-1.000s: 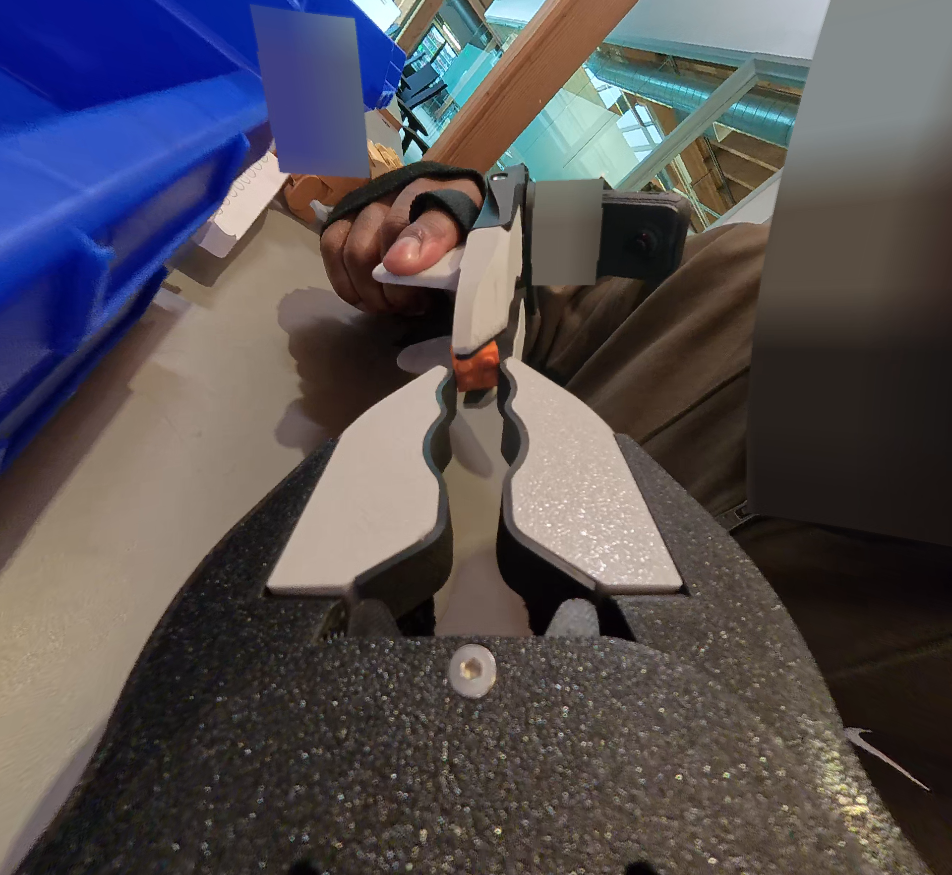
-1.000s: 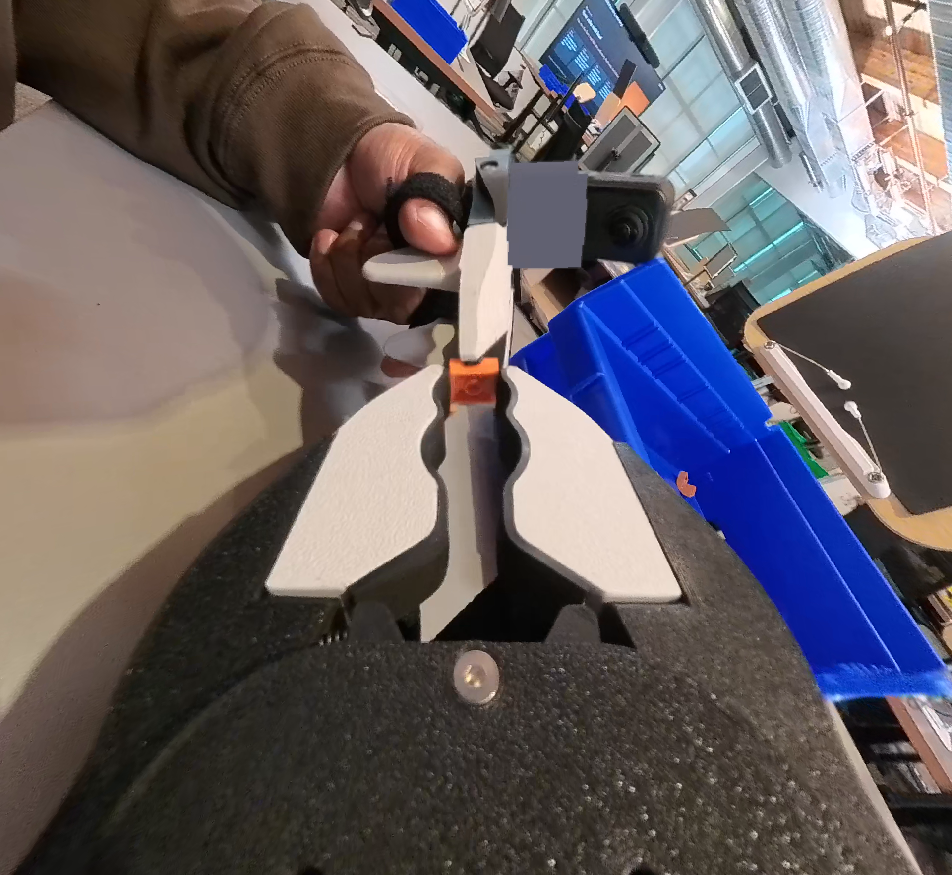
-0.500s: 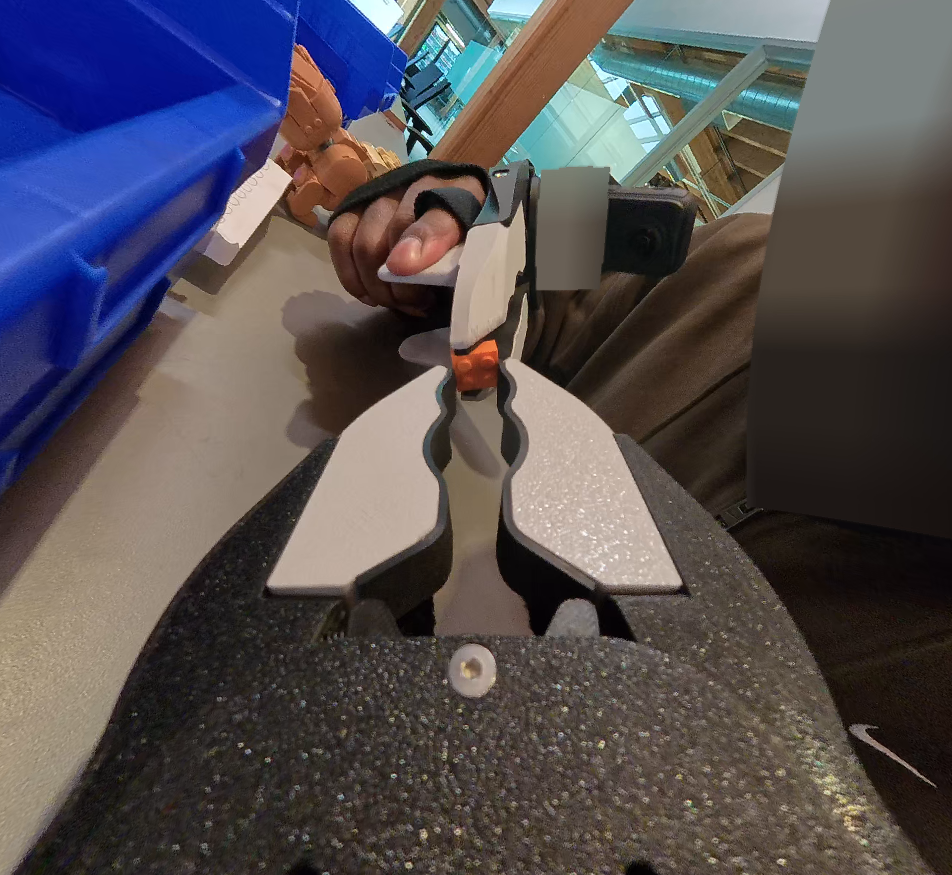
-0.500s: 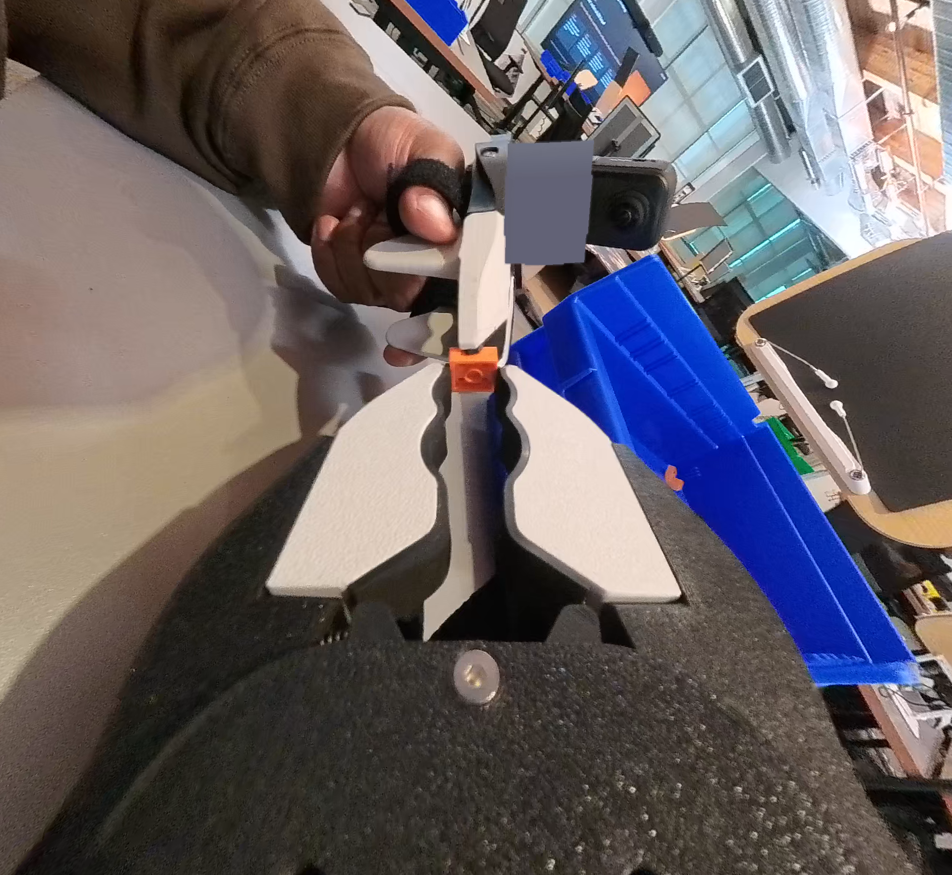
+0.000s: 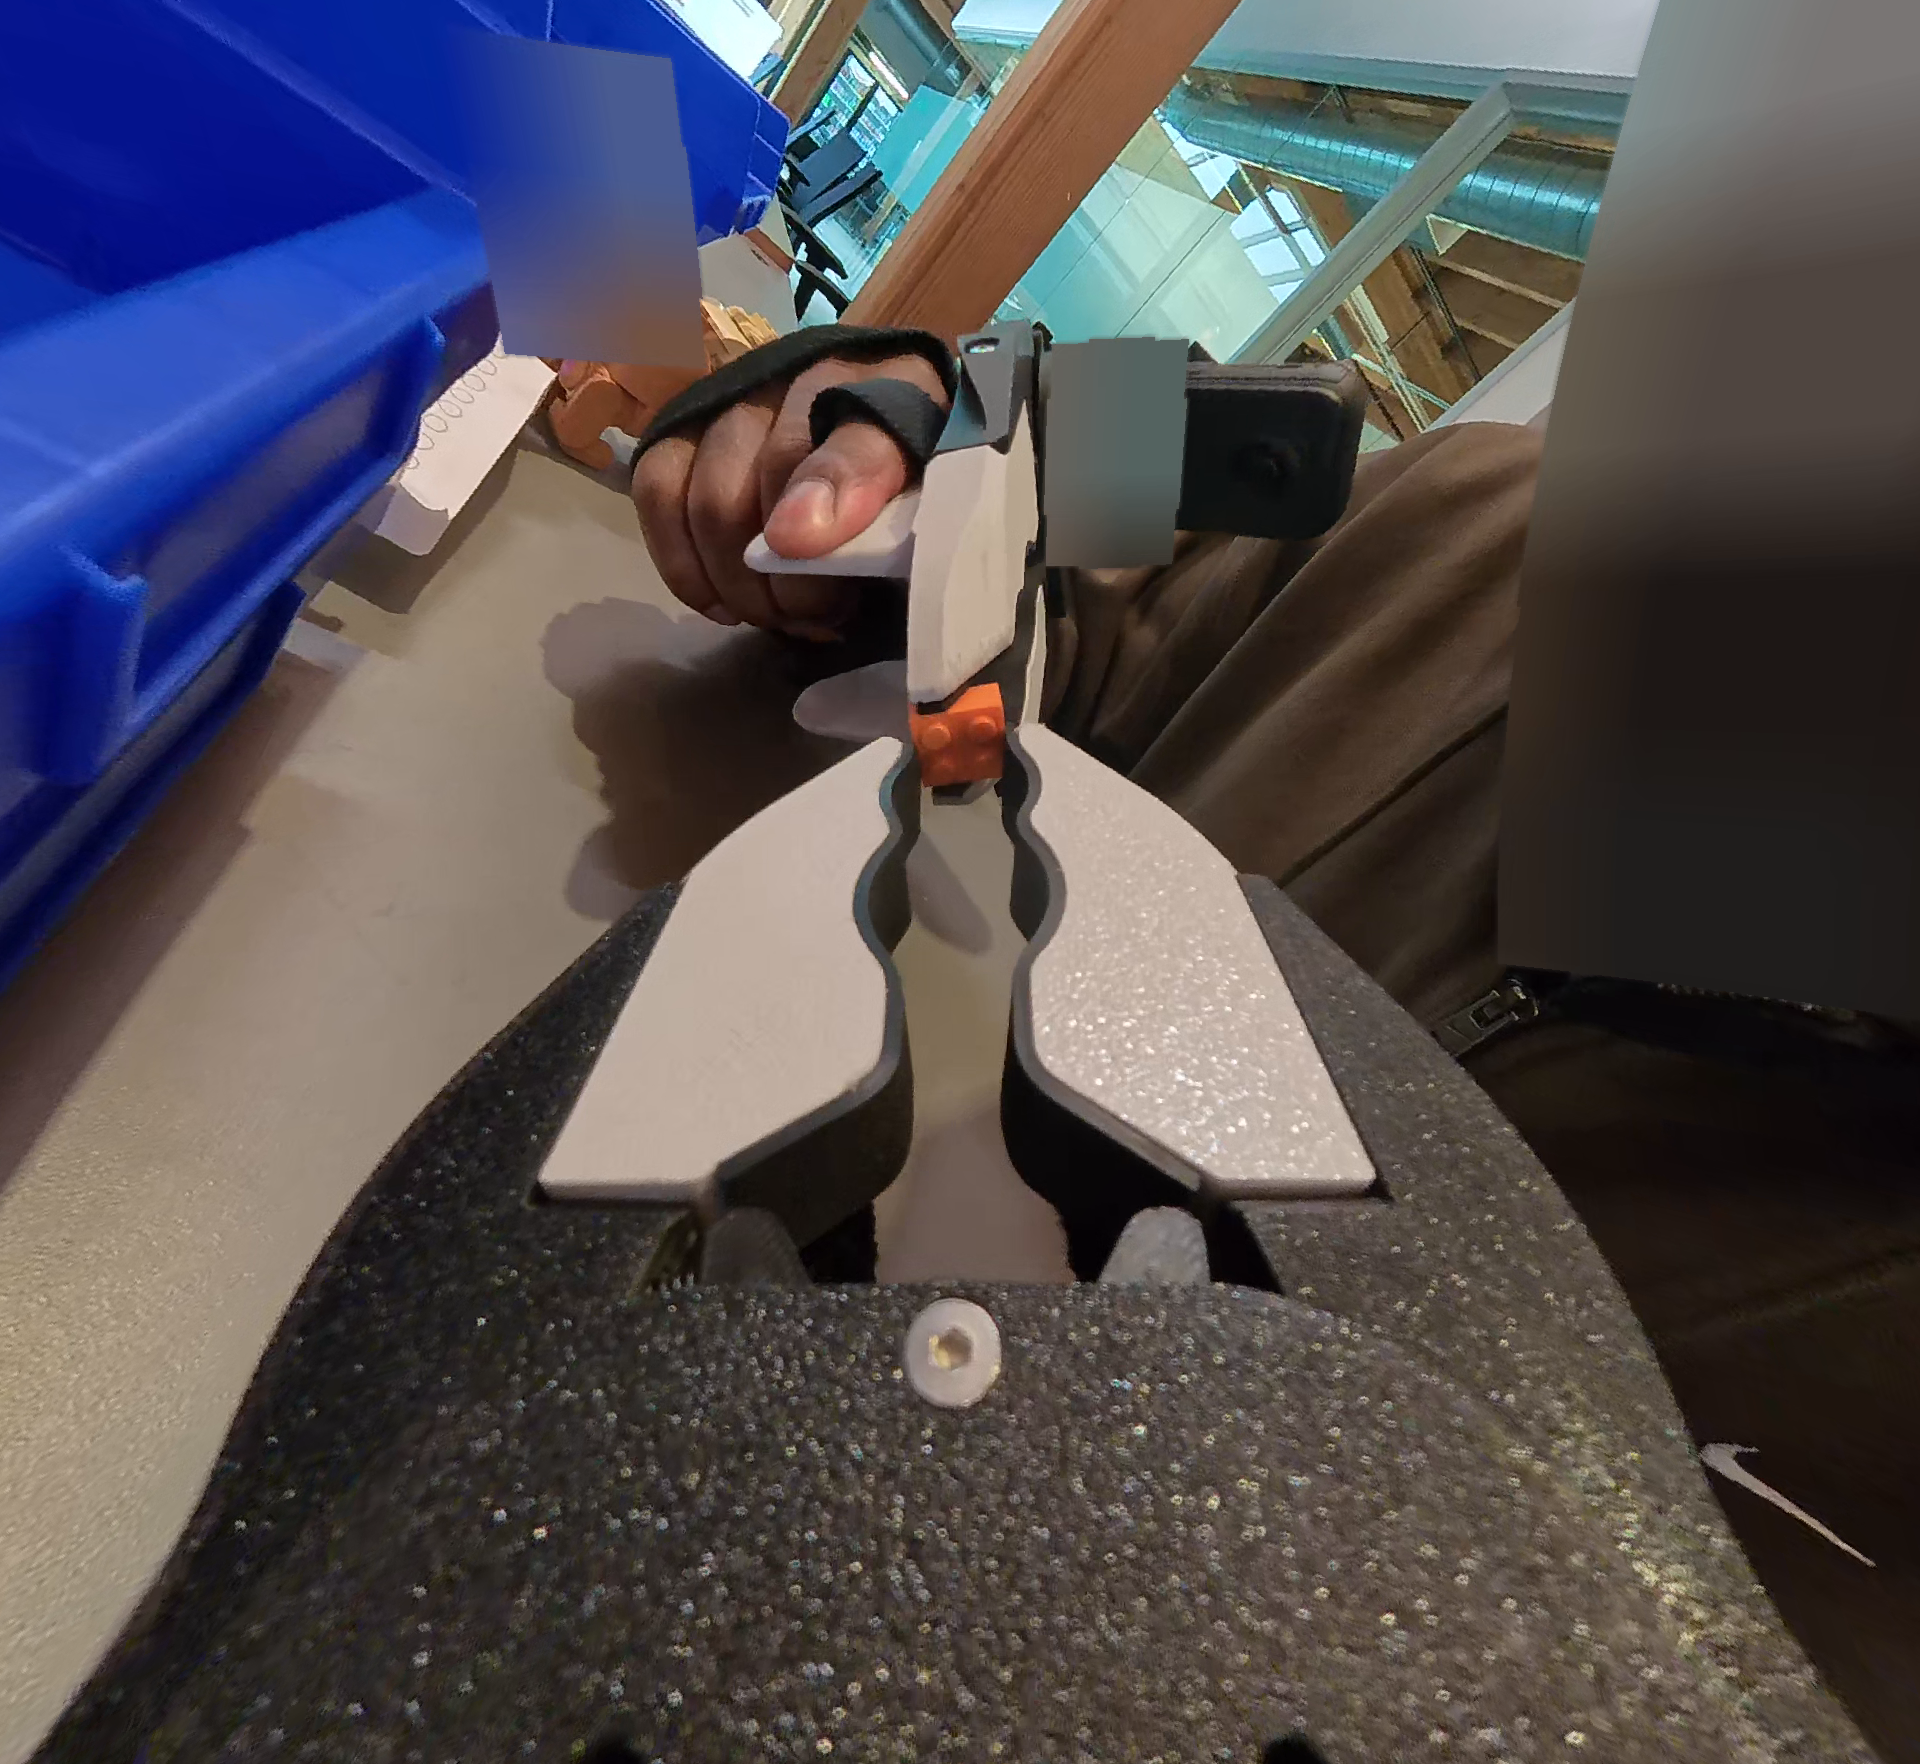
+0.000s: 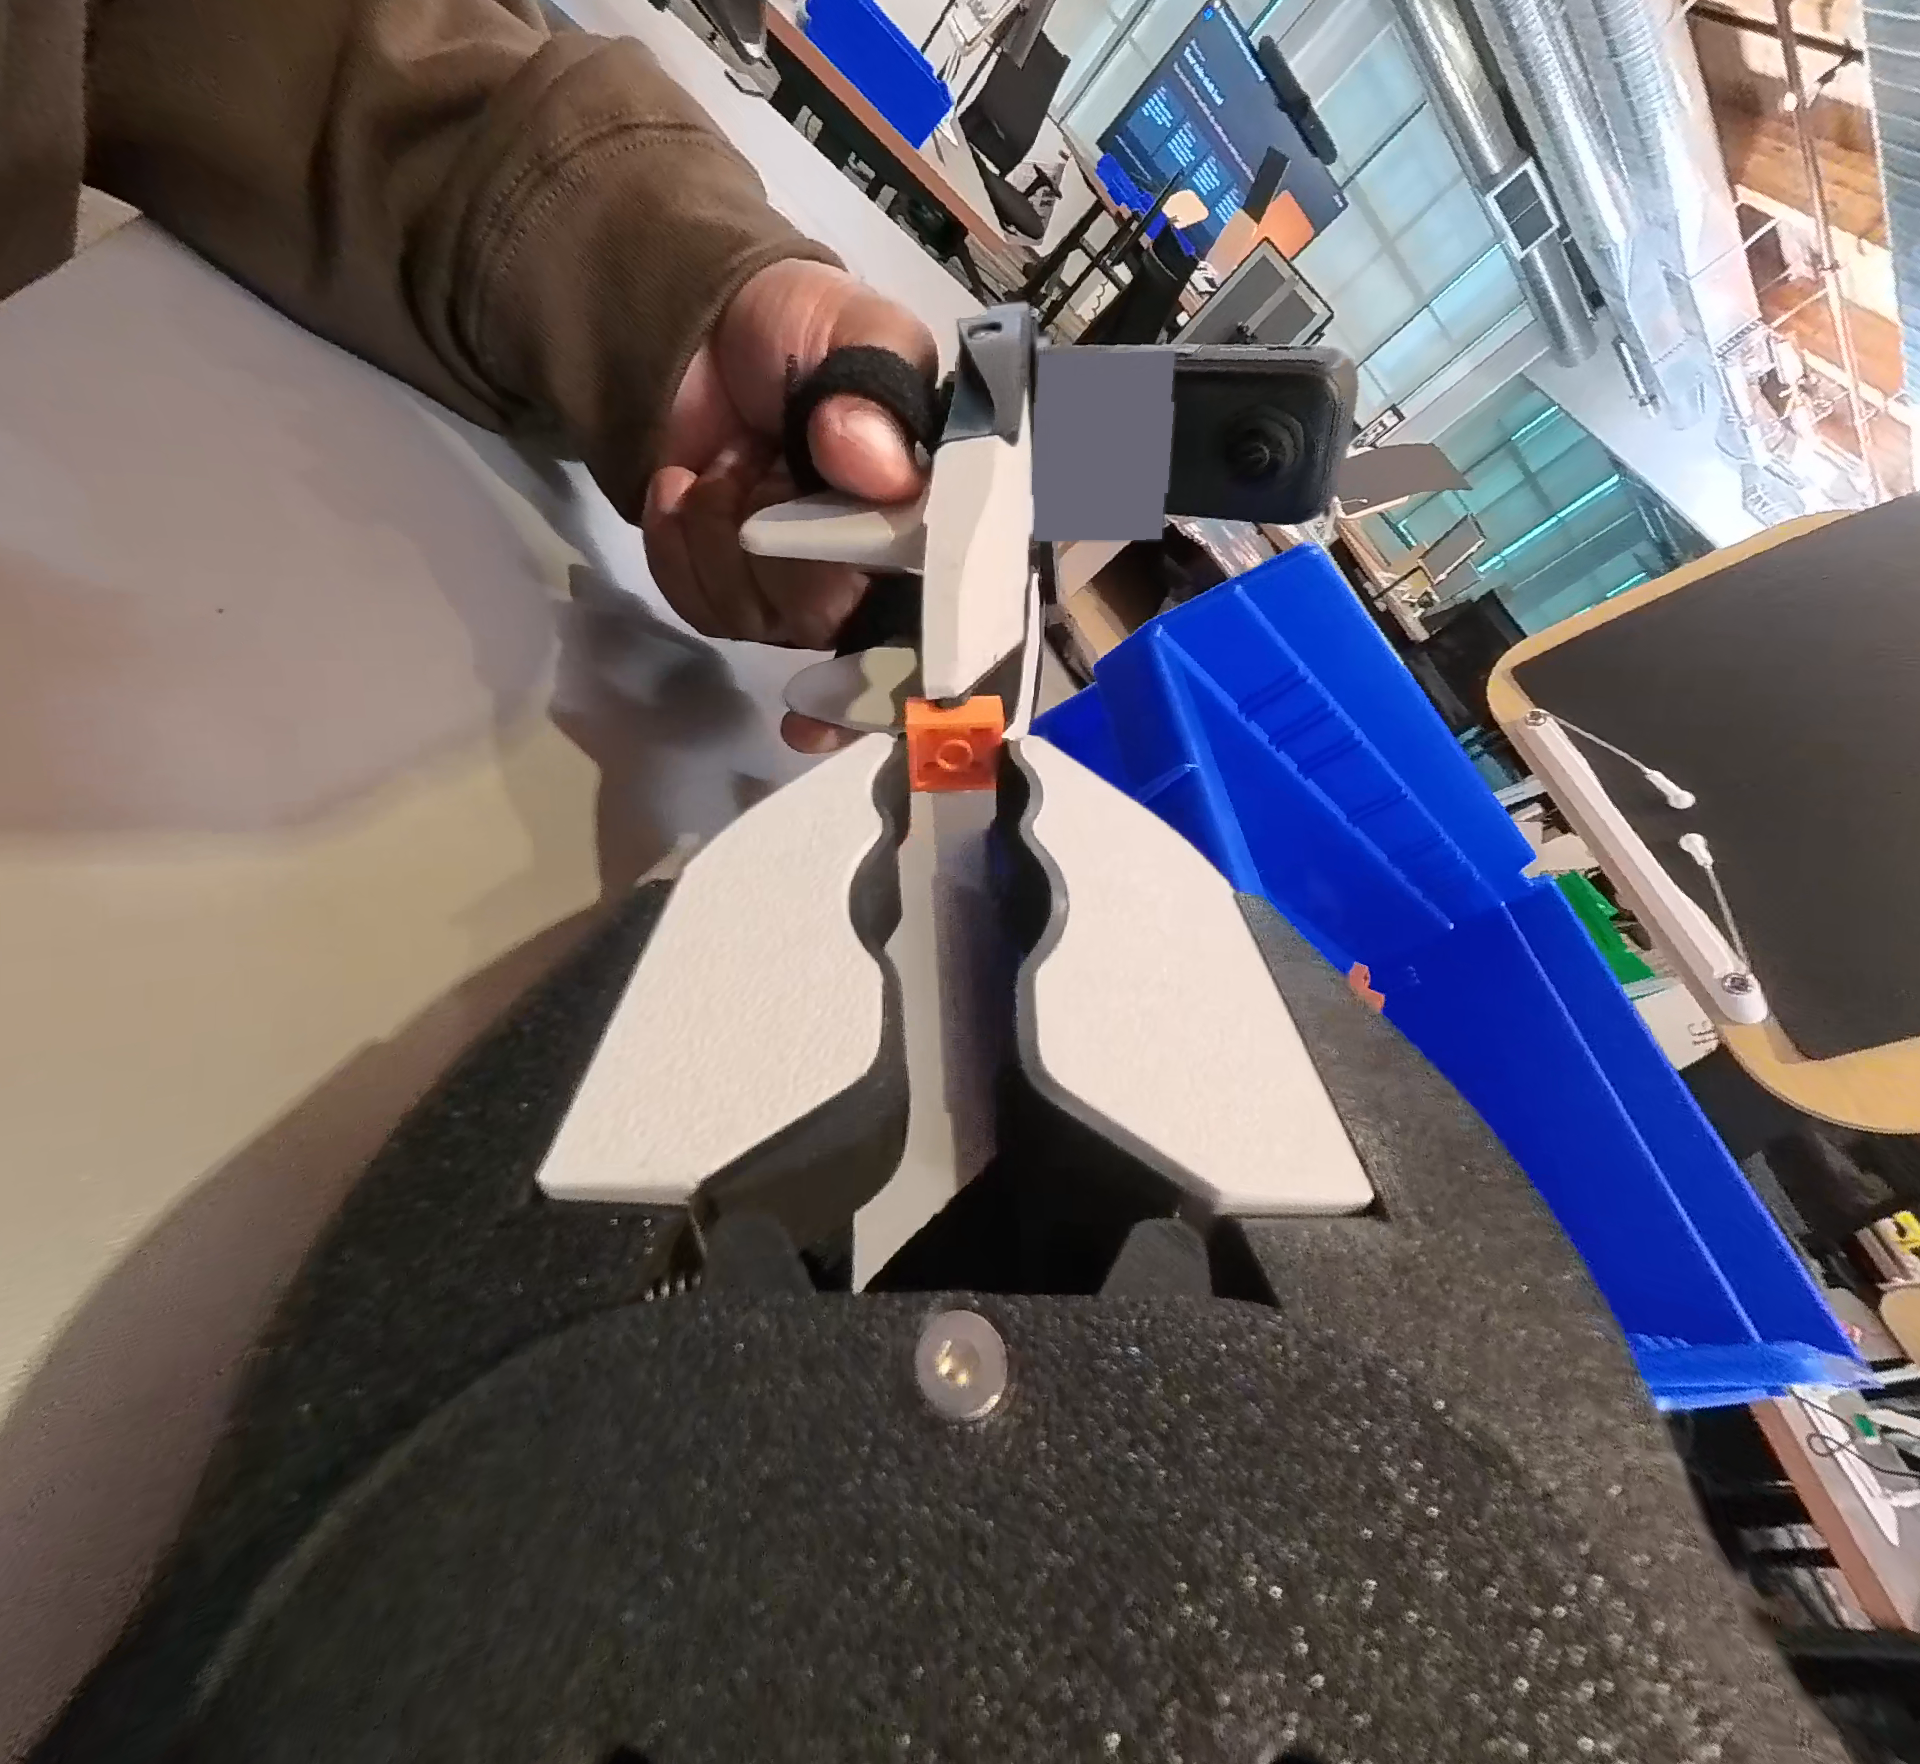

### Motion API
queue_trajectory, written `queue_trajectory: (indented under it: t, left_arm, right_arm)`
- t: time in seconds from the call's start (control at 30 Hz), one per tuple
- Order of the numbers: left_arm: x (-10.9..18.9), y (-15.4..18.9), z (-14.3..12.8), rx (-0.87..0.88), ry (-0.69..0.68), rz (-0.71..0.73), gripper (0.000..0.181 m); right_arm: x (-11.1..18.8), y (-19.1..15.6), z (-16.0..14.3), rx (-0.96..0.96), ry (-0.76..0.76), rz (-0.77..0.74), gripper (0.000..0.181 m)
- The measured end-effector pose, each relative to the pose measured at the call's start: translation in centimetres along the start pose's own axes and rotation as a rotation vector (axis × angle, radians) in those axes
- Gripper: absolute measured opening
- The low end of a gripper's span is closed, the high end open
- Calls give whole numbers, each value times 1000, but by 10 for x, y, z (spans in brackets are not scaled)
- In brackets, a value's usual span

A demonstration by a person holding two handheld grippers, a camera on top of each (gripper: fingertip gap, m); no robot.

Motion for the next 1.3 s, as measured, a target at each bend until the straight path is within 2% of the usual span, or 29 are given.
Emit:
queue_trajectory:
  t: [0.23,0.27,0.3,0.37,0.4,0.47,0.6,0.7,0.9,1.1,1.3]
  left_arm:
    - [4,2,3,-16,0,5,15]
    - [8,5,5,-28,17,-19,0]
    - [21,5,18,-14,101,-20,0]
    - [53,-5,36,-38,215,70,0]
    - [60,-9,42,-65,247,133,0]
    - [55,-8,42,-85,236,152,0]
    - [35,-10,25,-124,99,173,2]
    - [27,-10,26,-139,96,202,12]
    - [22,14,20,-188,164,277,18]
    - [42,38,-20,-307,299,484,23]
    - [64,59,-46,-504,431,686,26]
  right_arm:
    - [1,1,1,46,-3,-20,17]
    - [3,3,1,47,-5,-24,16]
    - [8,13,-5,41,-32,-72,17]
    - [32,39,-14,-56,-6,-161,17]
    - [40,47,-16,-91,19,-191,16]
    - [39,48,-19,-77,-4,-200,17]
    - [27,32,-15,-30,-12,-149,16]
    - [23,29,-14,-13,-21,-157,16]
    - [12,18,-5,88,-53,-202,16]
    - [-3,-9,18,157,-36,-227,16]
    - [-18,-39,36,237,-52,-256,16]
Point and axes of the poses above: each gripper's, where its closed fingertips meet, x back along the fingers, z out of its top, y = z × x across the jaws, the point moved 1 cm from there along x, back along the fingers, and after that the axes turned 1 degree about z, right-handed, at the moved point
